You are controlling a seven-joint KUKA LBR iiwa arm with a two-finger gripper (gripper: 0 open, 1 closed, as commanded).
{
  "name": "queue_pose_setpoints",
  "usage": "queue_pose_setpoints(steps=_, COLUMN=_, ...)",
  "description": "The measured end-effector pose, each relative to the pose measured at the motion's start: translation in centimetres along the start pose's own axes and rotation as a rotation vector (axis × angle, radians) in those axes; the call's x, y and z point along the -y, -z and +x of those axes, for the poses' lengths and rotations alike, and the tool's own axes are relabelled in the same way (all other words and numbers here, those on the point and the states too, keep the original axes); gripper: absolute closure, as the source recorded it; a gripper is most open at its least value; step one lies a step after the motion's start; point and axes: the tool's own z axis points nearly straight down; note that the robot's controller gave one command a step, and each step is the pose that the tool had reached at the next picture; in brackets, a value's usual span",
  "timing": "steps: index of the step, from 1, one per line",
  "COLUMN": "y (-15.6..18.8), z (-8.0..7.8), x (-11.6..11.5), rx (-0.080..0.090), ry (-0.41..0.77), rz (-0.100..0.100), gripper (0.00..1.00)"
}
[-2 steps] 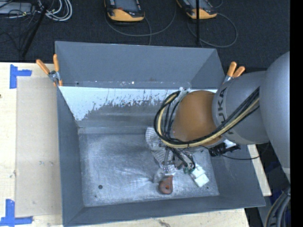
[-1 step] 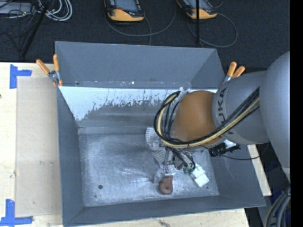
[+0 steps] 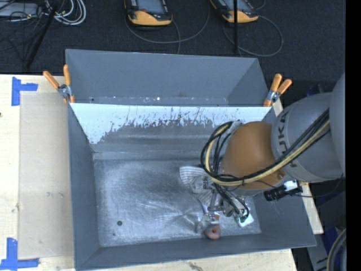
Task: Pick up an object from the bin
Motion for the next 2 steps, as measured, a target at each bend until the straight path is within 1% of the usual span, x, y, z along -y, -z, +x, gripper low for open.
queue_pose_setpoints(steps=1, y=-0.29, z=3.07, x=1.88, rx=-0.024, ry=-0.038, rz=0.0, gripper=1.0)
queue_pose_setpoints(steps=2, y=-0.29, z=3.07, x=1.88, rx=-0.024, ry=-0.038, rz=0.0, gripper=1.0)
